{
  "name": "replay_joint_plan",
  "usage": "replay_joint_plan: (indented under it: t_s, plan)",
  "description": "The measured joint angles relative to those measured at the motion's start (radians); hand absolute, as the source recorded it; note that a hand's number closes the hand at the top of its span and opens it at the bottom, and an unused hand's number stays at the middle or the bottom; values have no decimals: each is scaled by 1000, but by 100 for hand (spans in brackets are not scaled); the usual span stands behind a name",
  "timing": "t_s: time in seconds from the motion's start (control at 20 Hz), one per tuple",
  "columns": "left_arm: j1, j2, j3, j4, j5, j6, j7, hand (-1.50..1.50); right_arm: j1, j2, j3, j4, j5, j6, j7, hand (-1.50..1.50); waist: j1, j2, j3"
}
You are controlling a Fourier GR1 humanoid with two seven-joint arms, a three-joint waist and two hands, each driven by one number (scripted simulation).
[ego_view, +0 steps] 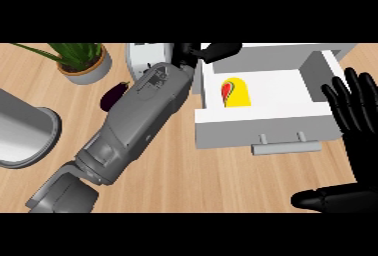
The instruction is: Pick up the cup, place it into the drawer and close the drawer
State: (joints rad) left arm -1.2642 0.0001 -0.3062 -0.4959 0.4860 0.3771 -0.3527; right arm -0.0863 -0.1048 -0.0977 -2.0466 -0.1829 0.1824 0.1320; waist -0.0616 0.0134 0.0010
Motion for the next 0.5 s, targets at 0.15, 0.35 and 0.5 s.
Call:
replay_joint_plan:
  t_s: [0.15,0.35,0.5]
  plan:
    - [-13,0,-58,34,28,17,-13,150,-18,-7,1,-2,-12,3,20,-150,-12,2,0]
    - [-30,0,-133,63,63,38,1,150,-32,-4,3,24,-12,11,-1,-150,-24,5,0]
    - [-49,0,-182,95,70,53,21,-150,-26,0,8,25,-15,16,-9,-150,-32,7,1]
